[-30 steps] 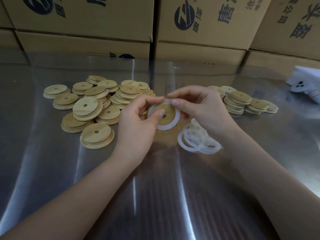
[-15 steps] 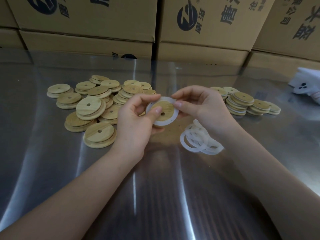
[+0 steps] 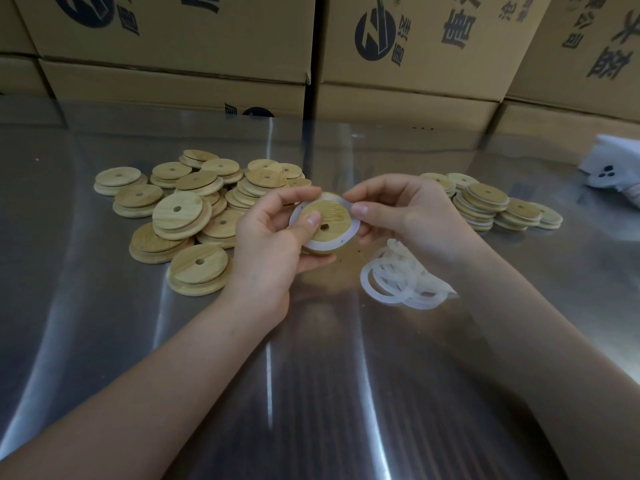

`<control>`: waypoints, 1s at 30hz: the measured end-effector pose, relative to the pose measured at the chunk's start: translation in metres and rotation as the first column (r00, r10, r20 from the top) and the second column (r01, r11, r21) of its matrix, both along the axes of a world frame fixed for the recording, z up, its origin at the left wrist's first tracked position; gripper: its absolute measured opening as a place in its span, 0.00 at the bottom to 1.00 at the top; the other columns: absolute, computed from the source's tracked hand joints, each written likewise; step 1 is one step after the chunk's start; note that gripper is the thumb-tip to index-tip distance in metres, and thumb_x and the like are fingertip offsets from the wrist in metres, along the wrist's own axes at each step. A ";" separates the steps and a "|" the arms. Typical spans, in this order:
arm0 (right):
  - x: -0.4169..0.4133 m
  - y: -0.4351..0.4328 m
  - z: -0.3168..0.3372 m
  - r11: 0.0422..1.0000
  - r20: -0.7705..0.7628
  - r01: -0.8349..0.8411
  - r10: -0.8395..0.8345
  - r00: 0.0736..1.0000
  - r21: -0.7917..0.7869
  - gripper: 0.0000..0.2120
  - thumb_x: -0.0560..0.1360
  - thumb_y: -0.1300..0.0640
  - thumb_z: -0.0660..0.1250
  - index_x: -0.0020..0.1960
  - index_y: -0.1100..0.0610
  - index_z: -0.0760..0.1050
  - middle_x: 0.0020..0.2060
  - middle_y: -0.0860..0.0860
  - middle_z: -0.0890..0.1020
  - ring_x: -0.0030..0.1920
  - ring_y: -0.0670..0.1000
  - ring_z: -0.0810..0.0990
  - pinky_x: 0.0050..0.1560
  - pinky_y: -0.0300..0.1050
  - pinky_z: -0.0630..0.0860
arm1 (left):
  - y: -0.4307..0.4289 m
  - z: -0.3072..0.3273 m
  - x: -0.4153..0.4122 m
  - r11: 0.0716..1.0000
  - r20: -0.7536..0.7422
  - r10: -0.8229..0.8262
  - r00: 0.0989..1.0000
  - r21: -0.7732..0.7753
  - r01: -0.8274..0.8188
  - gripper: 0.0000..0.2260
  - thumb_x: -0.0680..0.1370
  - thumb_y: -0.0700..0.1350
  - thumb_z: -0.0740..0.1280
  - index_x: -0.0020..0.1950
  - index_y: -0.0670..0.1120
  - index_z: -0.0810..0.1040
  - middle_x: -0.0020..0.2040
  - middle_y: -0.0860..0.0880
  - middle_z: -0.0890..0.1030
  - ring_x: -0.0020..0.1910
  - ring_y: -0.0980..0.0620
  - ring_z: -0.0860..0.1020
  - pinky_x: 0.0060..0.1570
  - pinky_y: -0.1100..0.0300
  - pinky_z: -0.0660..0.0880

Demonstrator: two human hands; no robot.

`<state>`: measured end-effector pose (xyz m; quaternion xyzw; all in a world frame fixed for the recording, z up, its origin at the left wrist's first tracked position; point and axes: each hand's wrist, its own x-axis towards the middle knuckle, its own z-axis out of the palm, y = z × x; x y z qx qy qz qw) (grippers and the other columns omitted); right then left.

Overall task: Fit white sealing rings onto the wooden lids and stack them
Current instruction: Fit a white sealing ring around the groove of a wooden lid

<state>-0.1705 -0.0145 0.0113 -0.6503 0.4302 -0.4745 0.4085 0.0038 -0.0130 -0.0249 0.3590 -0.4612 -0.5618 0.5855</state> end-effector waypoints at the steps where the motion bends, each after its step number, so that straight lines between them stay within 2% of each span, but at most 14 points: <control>1: 0.000 0.000 0.000 1.000 -0.002 0.002 -0.002 1.000 -0.001 0.08 0.75 0.68 0.68 0.46 0.57 0.82 0.35 0.52 0.84 0.34 0.49 0.80 0.36 0.41 0.80 | 0.000 0.000 0.000 1.000 0.000 -0.006 1.000 -0.005 0.006 0.12 0.78 0.34 0.66 0.53 0.50 0.81 0.50 0.48 0.85 0.49 0.48 0.85 0.40 0.49 0.82; 6: 0.001 0.001 -0.001 0.998 -0.039 0.044 -0.046 0.998 -0.054 0.08 0.74 0.68 0.70 0.45 0.56 0.82 0.35 0.50 0.83 0.33 0.49 0.78 0.36 0.41 0.80 | 0.000 0.005 0.003 0.999 -0.035 -0.037 0.999 -0.023 0.036 0.16 0.78 0.32 0.65 0.61 0.49 0.78 0.48 0.49 0.86 0.49 0.50 0.85 0.45 0.50 0.83; 12: 0.006 0.000 -0.006 0.990 -0.019 0.081 -0.084 0.996 -0.116 0.07 0.73 0.68 0.71 0.45 0.57 0.81 0.35 0.51 0.82 0.34 0.51 0.79 0.37 0.44 0.79 | 0.000 0.007 0.006 0.991 0.071 -0.028 0.997 -0.127 0.037 0.14 0.74 0.32 0.69 0.55 0.47 0.82 0.51 0.47 0.85 0.54 0.48 0.82 0.57 0.49 0.78; 16: 0.006 0.001 -0.006 0.979 -0.023 0.059 -0.065 0.998 -0.195 0.07 0.73 0.69 0.71 0.43 0.58 0.81 0.36 0.54 0.83 0.35 0.53 0.80 0.38 0.44 0.80 | 0.002 0.005 0.004 0.979 0.136 -0.032 0.990 -0.194 0.058 0.13 0.72 0.32 0.71 0.49 0.49 0.83 0.48 0.49 0.84 0.53 0.50 0.82 0.55 0.54 0.78; 21: 0.008 0.002 -0.007 0.971 -0.063 0.013 -0.029 0.998 -0.239 0.08 0.72 0.70 0.71 0.43 0.58 0.82 0.37 0.51 0.83 0.37 0.52 0.80 0.39 0.44 0.80 | 0.002 0.005 0.006 0.965 0.176 0.011 0.984 -0.258 0.035 0.14 0.71 0.32 0.73 0.45 0.51 0.82 0.44 0.52 0.83 0.48 0.52 0.82 0.51 0.56 0.79; 26: 0.010 0.001 -0.008 0.944 -0.142 0.014 -0.063 0.988 -0.328 0.11 0.71 0.69 0.71 0.41 0.53 0.82 0.39 0.47 0.81 0.38 0.55 0.79 0.40 0.47 0.79 | 0.002 0.007 0.005 0.933 0.295 0.171 0.940 -0.355 -0.058 0.13 0.69 0.32 0.75 0.44 0.50 0.82 0.44 0.50 0.84 0.47 0.54 0.82 0.51 0.57 0.80; 30: 0.013 0.000 -0.013 0.934 -0.171 0.031 -0.098 0.980 -0.357 0.10 0.71 0.68 0.72 0.42 0.53 0.81 0.39 0.49 0.80 0.38 0.59 0.78 0.39 0.53 0.78 | 0.004 0.005 0.001 0.893 0.372 0.308 0.876 -0.430 -0.132 0.12 0.70 0.31 0.74 0.46 0.46 0.82 0.44 0.54 0.83 0.46 0.61 0.81 0.49 0.66 0.77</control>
